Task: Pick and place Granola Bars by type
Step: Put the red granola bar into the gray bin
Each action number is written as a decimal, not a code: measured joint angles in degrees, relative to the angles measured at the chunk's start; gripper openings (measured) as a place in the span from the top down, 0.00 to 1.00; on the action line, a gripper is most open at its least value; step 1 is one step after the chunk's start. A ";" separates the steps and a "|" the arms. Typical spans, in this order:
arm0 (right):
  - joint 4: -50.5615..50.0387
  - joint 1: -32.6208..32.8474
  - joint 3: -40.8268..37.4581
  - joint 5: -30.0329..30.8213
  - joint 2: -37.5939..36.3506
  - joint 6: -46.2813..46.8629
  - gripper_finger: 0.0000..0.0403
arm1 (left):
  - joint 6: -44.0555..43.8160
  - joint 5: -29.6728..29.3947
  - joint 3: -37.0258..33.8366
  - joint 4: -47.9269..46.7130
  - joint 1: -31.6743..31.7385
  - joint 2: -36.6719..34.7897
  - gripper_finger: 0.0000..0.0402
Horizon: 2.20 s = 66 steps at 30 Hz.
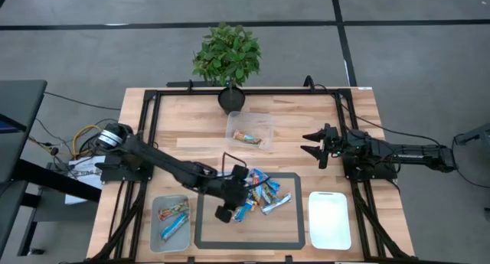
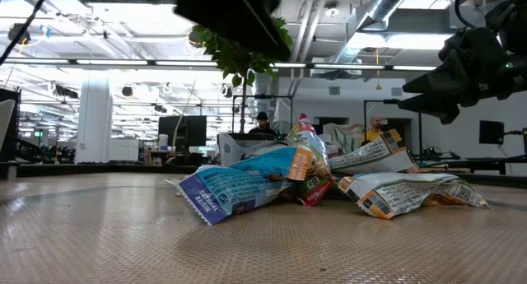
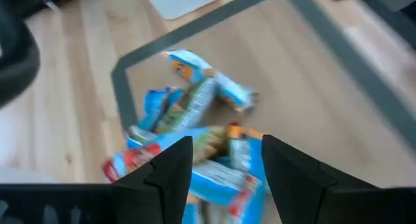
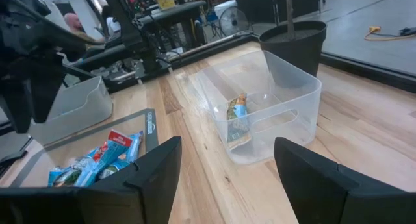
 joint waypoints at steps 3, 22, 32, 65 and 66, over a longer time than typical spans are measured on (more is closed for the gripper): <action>-0.12 0.00 -0.01 0.02 0.00 0.00 0.41 | 3.87 -1.45 0.02 0.99 1.79 1.43 0.56; 0.03 0.00 -0.01 0.17 0.00 -0.01 0.41 | 4.13 -10.35 0.02 3.56 9.19 4.51 0.56; 0.03 0.00 0.00 0.14 0.00 0.00 0.41 | -39.94 6.30 0.02 0.84 11.14 4.22 0.56; -0.19 0.02 0.01 0.42 0.37 0.01 0.41 | -52.44 3.08 0.09 8.08 9.66 10.15 0.56; -0.20 0.00 0.01 0.40 0.33 0.00 0.41 | -51.81 2.07 0.09 8.04 9.65 10.14 0.56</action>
